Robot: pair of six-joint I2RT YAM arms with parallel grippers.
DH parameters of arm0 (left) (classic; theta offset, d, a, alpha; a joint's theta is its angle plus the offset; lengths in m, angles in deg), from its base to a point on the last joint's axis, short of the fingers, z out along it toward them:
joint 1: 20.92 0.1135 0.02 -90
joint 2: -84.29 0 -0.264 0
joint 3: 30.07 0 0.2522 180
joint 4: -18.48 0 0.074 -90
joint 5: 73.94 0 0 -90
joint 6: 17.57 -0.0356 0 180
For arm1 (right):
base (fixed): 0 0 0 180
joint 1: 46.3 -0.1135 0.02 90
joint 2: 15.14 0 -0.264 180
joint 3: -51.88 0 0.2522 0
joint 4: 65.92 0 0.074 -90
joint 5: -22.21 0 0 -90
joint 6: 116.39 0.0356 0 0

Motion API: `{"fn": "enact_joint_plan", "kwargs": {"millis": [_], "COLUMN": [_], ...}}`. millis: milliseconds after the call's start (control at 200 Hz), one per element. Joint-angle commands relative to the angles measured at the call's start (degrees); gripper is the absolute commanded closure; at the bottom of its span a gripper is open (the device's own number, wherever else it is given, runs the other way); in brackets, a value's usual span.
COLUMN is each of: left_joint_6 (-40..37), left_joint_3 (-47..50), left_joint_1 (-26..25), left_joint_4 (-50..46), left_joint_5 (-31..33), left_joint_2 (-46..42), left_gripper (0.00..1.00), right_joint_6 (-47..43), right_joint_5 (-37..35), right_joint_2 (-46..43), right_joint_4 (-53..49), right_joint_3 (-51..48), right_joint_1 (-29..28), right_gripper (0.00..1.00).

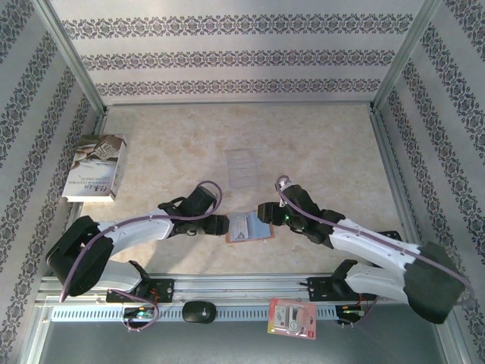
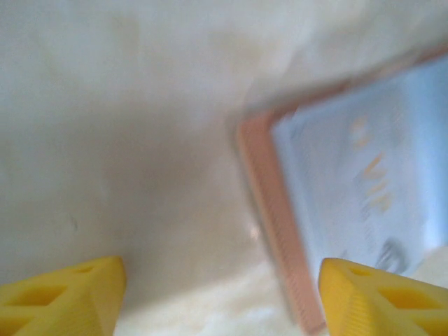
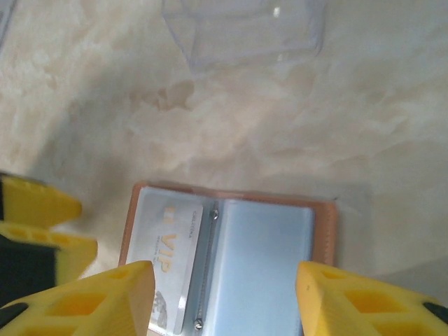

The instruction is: Take the credit cards out of the card holder

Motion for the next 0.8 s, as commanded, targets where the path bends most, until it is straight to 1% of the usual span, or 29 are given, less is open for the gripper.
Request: {"fn": "enact_joint_plan", "kwargs": {"millis": [0, 70, 135, 185, 265, 380, 630, 794], "left_joint_6": [-2.16, -2.60, -2.08, -1.74, -1.34, -0.41, 0.42, 0.29], "left_joint_3": [0.24, -0.37, -0.18, -0.13, -0.08, 0.07, 0.44, 0.35], "left_joint_1": [-0.85, -1.44, -1.47, -1.55, -1.48, -1.93, -4.25, -4.89], "left_joint_4": [10.89, 11.20, 12.43, 13.42, 13.60, 14.44, 12.21, 11.07], "left_joint_5": [0.49, 0.79, 0.60, 0.12, -0.13, -1.56, -0.30, 0.20], "left_joint_2": [-0.83, 0.41, 1.73, 2.67, 3.95, 5.71, 6.03, 5.92], "left_gripper": [0.23, 0.22, 0.22, 0.23, 0.26, 0.33, 0.46, 0.49], "right_joint_6": [1.50, 2.95, 4.03, 4.42, 5.40, 6.39, 6.90, 6.58], "right_joint_5": [10.58, 12.50, 13.43, 13.76, 13.80, 13.36, 11.85, 12.11], "right_joint_2": [6.16, 9.79, 12.33, 13.94, 16.01, 18.29, 19.27, 19.29], "right_joint_4": [3.89, 4.89, 5.68, 5.61, 5.49, 4.55, 4.55, 4.46], "right_joint_3": [3.30, 4.64, 5.42, 6.09, 6.85, 7.74, 7.00, 6.74], "right_joint_1": [-0.42, -0.82, -1.09, -1.17, -1.42, -1.79, -2.03, -2.02], "right_gripper": [0.48, 0.58, 0.62, 0.63, 0.69, 0.72, 0.75, 0.76]}}
